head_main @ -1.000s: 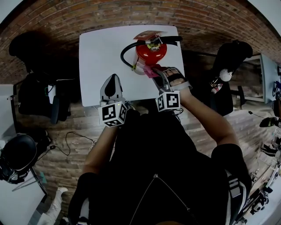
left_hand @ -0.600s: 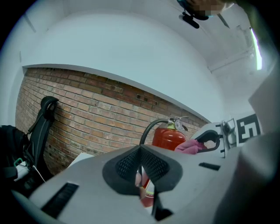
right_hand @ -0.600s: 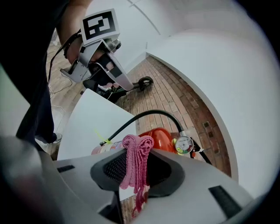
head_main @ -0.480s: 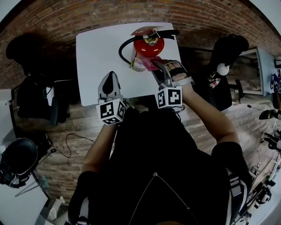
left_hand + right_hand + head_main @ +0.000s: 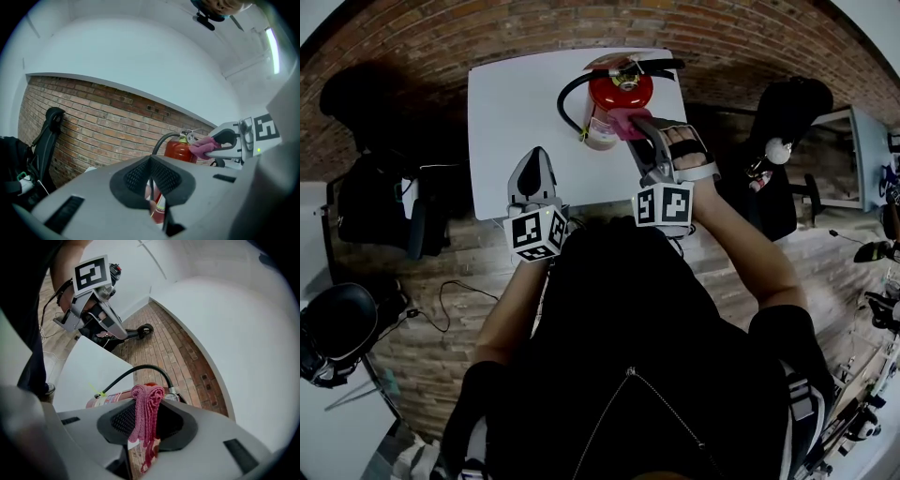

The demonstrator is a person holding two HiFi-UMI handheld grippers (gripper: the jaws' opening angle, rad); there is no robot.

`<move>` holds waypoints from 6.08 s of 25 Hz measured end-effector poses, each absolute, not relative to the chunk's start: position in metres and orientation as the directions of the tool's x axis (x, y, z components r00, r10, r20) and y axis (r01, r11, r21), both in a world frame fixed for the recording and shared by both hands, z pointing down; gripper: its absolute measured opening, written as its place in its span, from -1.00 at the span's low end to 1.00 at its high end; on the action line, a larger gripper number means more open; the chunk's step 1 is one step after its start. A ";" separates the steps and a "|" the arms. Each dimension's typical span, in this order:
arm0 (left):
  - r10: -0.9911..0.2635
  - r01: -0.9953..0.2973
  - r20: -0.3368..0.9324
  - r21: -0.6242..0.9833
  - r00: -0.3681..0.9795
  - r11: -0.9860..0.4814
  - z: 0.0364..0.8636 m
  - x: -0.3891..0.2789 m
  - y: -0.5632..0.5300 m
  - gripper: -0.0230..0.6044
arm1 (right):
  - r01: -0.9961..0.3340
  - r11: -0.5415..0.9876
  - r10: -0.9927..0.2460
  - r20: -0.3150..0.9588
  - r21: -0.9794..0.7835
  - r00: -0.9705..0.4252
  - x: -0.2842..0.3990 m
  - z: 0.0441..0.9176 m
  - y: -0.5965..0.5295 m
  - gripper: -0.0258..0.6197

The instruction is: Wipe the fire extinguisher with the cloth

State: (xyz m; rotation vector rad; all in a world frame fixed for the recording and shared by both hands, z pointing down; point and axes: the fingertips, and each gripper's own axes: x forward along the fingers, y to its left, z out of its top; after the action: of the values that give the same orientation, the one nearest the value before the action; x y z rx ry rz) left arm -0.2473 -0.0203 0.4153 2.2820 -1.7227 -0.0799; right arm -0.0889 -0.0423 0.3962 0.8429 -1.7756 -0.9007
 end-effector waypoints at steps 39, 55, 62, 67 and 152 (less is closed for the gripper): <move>-0.951 -0.974 0.263 0.198 0.161 -0.110 0.440 -0.290 0.052 -0.90 | -0.238 0.803 -0.595 0.758 0.546 -0.267 -0.136 0.650 -0.029 -0.55; -0.925 -0.969 0.313 0.188 0.214 -0.161 0.459 -0.372 0.017 -0.90 | -0.219 0.818 -0.552 0.833 0.532 -0.037 -0.135 0.770 -0.063 -0.55; -0.920 -0.970 0.325 0.174 0.217 -0.168 0.460 -0.389 0.018 -0.90 | -0.208 0.815 -0.554 0.833 0.541 -0.006 -0.137 0.786 -0.065 -0.55; -0.921 -0.969 0.320 0.175 0.222 -0.173 0.459 -0.393 0.021 -0.90 | -0.238 0.806 -0.558 0.830 0.542 0.000 -0.136 0.779 -0.065 -0.55; -0.893 -0.879 0.168 0.326 0.417 -0.349 0.432 -0.360 -0.008 -0.90 | -0.304 0.509 -0.826 0.556 0.805 0.089 -0.130 0.371 -0.060 -0.55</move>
State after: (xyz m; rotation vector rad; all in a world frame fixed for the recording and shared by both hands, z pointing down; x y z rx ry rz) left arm -0.3605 -0.0078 0.4318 2.3133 -1.5198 -0.0554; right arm -0.1301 -0.0596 0.3714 1.0320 -1.4842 -0.5150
